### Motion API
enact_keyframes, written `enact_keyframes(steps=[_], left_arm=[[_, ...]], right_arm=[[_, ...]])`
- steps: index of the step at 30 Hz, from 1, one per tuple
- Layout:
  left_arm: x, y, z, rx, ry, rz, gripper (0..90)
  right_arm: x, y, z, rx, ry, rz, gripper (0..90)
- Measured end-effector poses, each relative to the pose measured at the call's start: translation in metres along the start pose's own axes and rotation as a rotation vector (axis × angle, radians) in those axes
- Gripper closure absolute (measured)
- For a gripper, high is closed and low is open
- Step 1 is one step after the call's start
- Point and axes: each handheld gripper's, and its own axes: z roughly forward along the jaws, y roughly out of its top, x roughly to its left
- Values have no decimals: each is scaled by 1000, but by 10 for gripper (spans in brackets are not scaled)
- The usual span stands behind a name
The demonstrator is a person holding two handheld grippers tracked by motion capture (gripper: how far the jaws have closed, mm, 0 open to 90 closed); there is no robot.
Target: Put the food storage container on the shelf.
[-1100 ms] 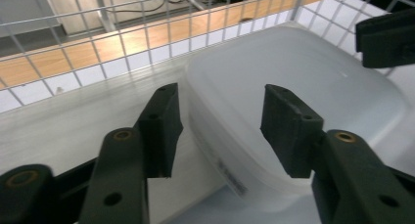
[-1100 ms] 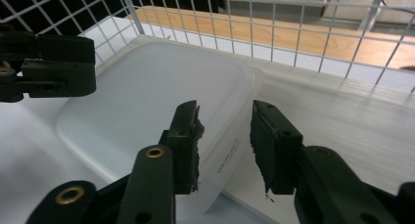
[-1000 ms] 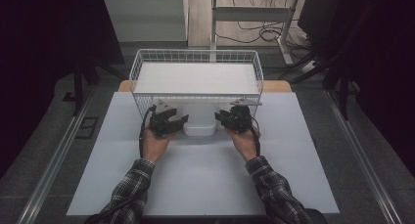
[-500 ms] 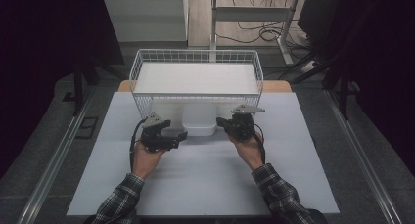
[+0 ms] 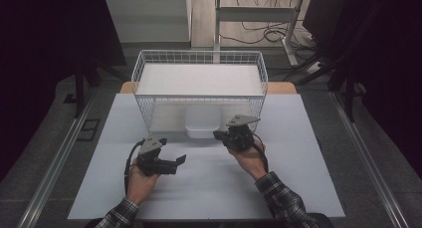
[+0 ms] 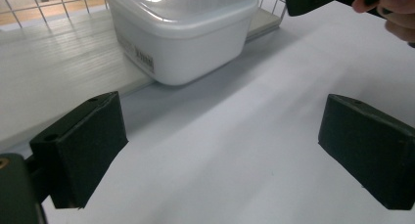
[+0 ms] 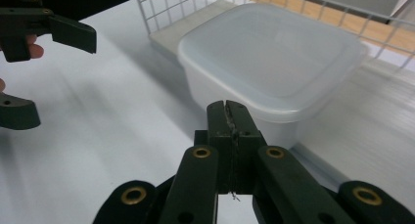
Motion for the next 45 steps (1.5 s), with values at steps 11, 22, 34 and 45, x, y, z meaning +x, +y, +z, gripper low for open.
enact_keyframes(steps=[11, 22, 34, 45], left_arm=[[-7, -19, -23, -10, 23, -5, 32], [-11, -28, -32, 11, 32, 11, 33], [-14, -33, -34, 23, 19, 16, 37], [-12, -34, -32, 35, 12, 18, 46]], right_arm=[[9, -5, 19, 41, 33, -5, 889], [8, -5, 42, 57, 42, 2, 889], [2, 0, 62, 63, 53, 32, 889], [-6, 9, 71, 63, 22, 19, 889]])
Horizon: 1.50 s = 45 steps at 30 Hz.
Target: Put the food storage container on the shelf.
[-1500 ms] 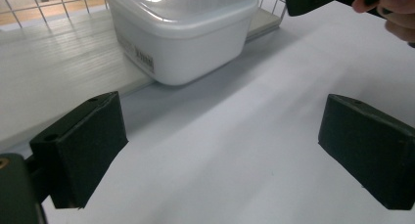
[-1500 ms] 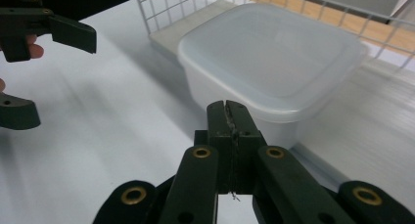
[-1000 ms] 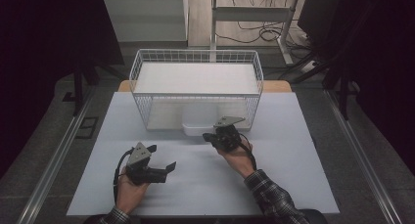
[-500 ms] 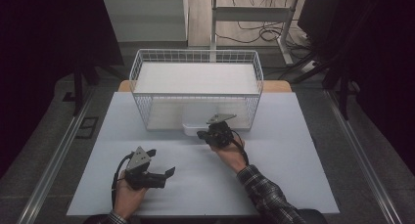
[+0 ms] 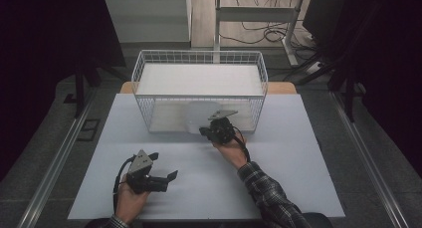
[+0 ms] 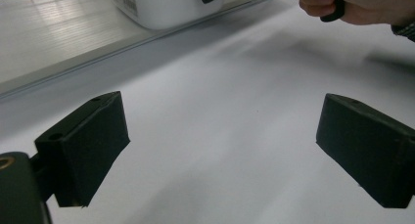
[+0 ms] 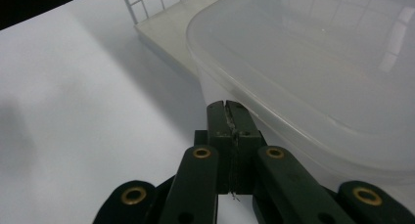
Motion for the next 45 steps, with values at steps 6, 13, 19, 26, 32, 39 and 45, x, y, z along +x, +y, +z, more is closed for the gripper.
enact_keyframes(steps=[6, 13, 19, 26, 32, 39, 45], left_arm=[[2, 0, 1, -1, -6, -6, 47], [1, 0, 2, 1, -11, 11, 49], [0, 0, 3, 2, -17, 21, 51], [0, 0, 3, 5, -25, 14, 50], [-1, 1, 2, 14, -60, -19, 48], [-1, 1, 2, 11, -53, -16, 41], [0, 1, 2, 17, -55, -19, 40]], right_arm=[[-7, 3, 4, 3, -20, 7, 889], [-12, 5, 9, 10, -39, 3, 889], [-17, 7, 13, 22, -54, 9, 889], [-18, 8, 15, 23, -62, 13, 889], [-14, 7, 13, 17, -74, 3, 823], [-5, 7, 5, 1, -80, -19, 608], [0, 6, 0, 6, -71, -26, 467]])
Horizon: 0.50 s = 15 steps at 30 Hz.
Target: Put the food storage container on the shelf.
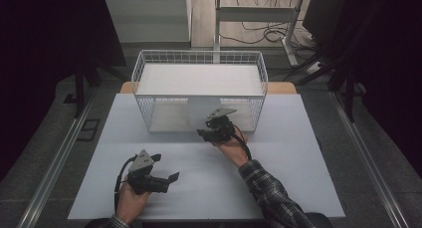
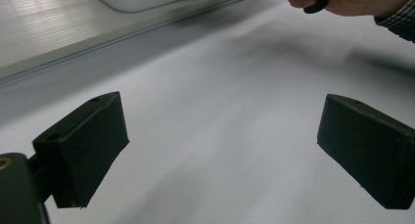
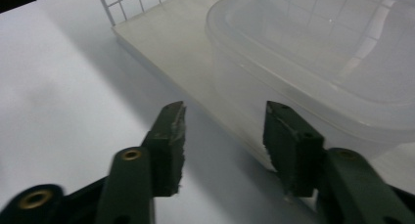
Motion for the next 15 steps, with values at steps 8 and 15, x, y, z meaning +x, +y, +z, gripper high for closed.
enact_keyframes(steps=[8, 15], left_arm=[[1, 0, 0, -2, -5, -16, 39], [2, -1, 0, 1, -8, -19, 39]], right_arm=[[6, -1, -7, 5, 23, -8, 348], [12, -2, -14, 4, 42, -11, 264]])
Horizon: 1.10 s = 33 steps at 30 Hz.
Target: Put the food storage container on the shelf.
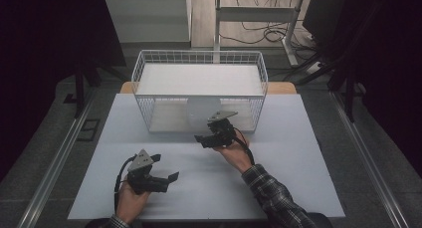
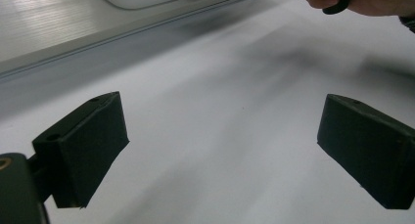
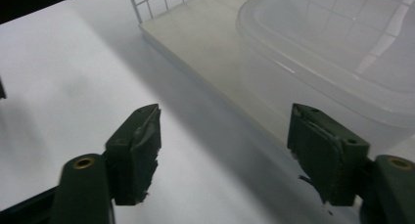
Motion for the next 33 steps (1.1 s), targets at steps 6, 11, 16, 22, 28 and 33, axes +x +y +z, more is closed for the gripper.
enact_keyframes(steps=[6, 11, 16, 22, 28, 33], left_arm=[[0, 0, 0, 4, -2, -1, 40], [0, 0, 1, 7, -3, -1, 40], [1, 0, 0, 6, -2, -3, 39], [1, 0, 0, 7, -3, -4, 39], [1, -1, 0, 8, -5, -4, 39], [1, -1, 0, 10, -6, -5, 39]], right_arm=[[3, -4, -7, 5, 26, 1, 199], [6, -9, -15, 5, 46, -1, 148], [6, -13, -23, 2, 49, -5, 114], [7, -19, -33, 6, 46, -5, 90], [8, -26, -40, 10, 47, -10, 75], [9, -33, -48, 17, 47, -7, 68]])
